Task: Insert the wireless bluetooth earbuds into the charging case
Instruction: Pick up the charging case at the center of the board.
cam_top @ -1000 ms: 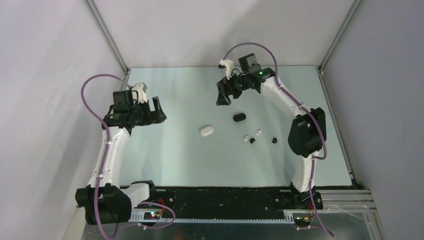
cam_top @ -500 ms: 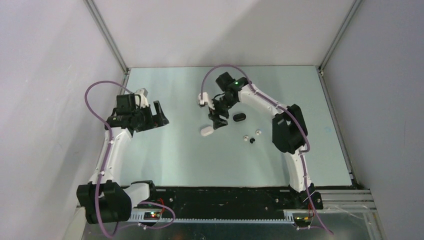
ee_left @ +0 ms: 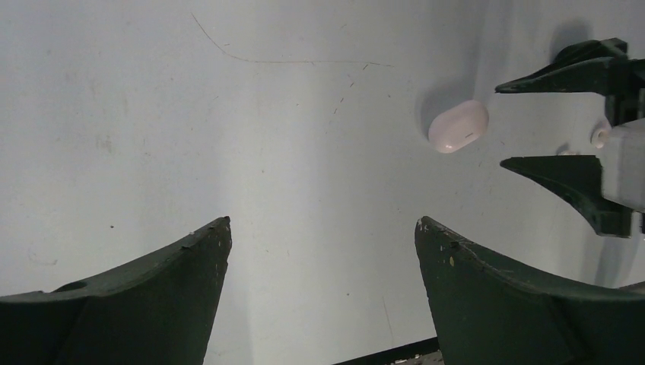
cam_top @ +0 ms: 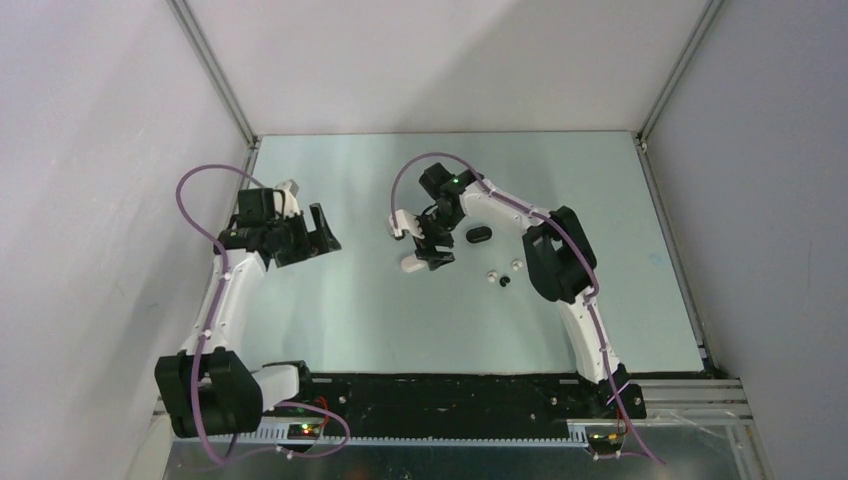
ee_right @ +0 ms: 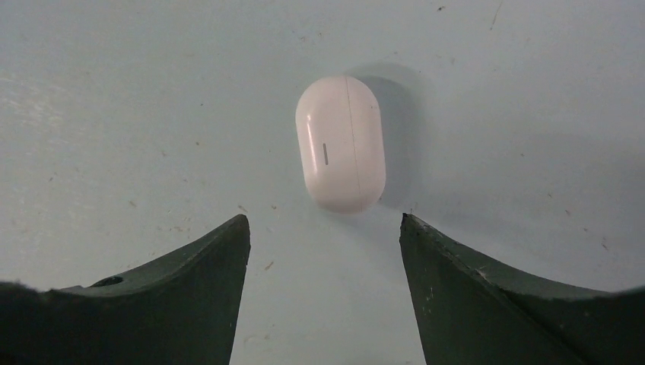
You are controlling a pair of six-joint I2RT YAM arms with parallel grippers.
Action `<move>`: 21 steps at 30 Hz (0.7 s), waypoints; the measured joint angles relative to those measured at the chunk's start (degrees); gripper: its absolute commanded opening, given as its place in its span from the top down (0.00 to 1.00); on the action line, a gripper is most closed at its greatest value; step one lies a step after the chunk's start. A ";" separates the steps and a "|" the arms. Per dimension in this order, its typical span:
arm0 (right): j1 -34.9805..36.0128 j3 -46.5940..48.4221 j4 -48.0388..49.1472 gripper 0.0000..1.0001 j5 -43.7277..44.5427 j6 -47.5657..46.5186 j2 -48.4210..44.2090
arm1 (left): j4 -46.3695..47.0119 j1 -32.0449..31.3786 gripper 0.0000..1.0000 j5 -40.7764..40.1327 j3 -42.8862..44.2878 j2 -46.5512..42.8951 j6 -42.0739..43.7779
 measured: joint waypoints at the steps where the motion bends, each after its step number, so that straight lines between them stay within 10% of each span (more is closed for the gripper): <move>1: 0.17 0.26 0.17 0.25 0.37 -0.13 0.76 | 0.00 0.00 0.05 0.04 0.00 0.15 -0.02; 21: 2.08 0.20 4.35 0.43 1.42 1.49 3.28 | 1.36 0.04 0.07 2.75 0.42 6.99 -2.12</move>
